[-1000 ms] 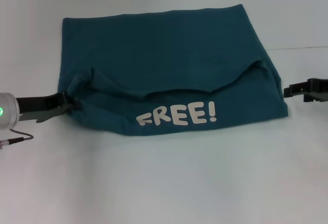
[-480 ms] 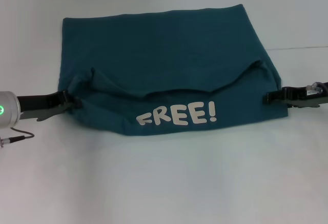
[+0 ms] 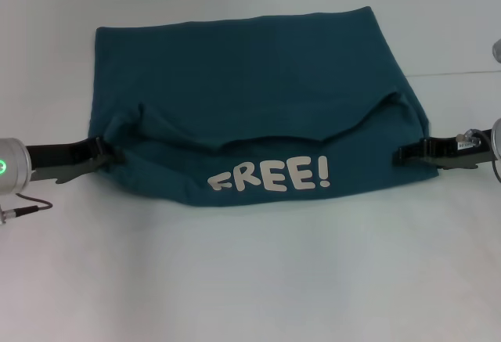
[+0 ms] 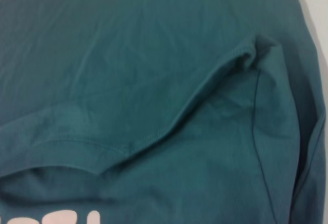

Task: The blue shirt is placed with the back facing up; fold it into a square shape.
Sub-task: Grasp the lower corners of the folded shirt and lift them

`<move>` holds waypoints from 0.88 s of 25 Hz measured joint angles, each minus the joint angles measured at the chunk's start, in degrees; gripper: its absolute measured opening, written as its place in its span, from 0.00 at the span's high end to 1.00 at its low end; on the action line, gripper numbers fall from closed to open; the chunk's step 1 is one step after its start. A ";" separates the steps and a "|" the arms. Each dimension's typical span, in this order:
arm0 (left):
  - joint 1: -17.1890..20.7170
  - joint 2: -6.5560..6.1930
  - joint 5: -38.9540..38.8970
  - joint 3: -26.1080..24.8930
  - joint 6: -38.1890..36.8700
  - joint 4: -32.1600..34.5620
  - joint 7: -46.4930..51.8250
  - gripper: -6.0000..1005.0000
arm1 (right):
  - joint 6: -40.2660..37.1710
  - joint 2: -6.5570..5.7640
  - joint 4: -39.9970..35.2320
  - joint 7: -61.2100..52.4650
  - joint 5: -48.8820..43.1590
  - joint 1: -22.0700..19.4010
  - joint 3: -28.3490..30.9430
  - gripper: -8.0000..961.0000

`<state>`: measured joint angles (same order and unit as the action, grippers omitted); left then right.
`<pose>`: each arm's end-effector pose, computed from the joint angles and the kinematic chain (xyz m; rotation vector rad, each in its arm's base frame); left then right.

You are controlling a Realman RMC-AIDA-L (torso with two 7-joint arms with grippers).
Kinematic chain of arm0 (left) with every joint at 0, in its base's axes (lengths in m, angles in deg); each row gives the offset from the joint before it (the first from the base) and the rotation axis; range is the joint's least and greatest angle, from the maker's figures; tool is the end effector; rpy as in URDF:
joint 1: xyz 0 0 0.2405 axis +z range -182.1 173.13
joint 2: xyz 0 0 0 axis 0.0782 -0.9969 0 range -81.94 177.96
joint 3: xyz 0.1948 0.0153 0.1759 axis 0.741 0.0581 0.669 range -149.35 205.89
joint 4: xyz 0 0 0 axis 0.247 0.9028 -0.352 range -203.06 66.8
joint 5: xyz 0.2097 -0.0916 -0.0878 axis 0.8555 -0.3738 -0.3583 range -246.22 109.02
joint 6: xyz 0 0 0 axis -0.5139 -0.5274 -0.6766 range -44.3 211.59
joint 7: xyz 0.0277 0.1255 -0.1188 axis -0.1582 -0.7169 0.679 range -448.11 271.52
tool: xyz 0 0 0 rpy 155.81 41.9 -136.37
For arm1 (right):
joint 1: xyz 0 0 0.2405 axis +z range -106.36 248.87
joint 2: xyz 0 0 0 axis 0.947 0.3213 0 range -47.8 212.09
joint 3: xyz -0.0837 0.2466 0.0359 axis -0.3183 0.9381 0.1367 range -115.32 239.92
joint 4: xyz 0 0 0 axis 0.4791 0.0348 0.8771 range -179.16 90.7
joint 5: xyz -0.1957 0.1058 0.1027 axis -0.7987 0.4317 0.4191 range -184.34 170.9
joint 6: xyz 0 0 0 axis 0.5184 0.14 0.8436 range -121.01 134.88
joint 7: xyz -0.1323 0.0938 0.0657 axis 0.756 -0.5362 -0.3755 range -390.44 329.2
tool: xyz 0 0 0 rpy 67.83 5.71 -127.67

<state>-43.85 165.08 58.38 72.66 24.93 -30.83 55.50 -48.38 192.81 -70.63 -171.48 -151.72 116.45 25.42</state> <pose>-0.2936 0.4707 -0.0161 -1.9483 -1.7314 -0.5091 0.3415 0.4780 0.0097 -1.9302 1.6325 0.1699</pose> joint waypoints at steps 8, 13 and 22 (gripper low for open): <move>-0.09 0.08 0.01 0.03 0.10 -0.21 -0.01 0.96 | -1.24 -0.02 -1.43 -0.29 0.30 -0.37 0.03 0.42; -0.10 0.09 0.03 0.00 0.08 -0.22 0.00 0.96 | -1.40 -0.08 -1.50 -0.36 0.34 -0.53 0.20 0.64; 0.28 -0.34 0.54 0.07 -4.15 0.42 -0.25 0.96 | -9.94 -0.26 -7.40 -0.37 0.33 -1.98 0.30 0.93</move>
<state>-43.58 164.74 58.93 72.73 20.78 -30.40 55.24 -58.31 192.55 -78.02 -171.85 -151.39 114.47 25.72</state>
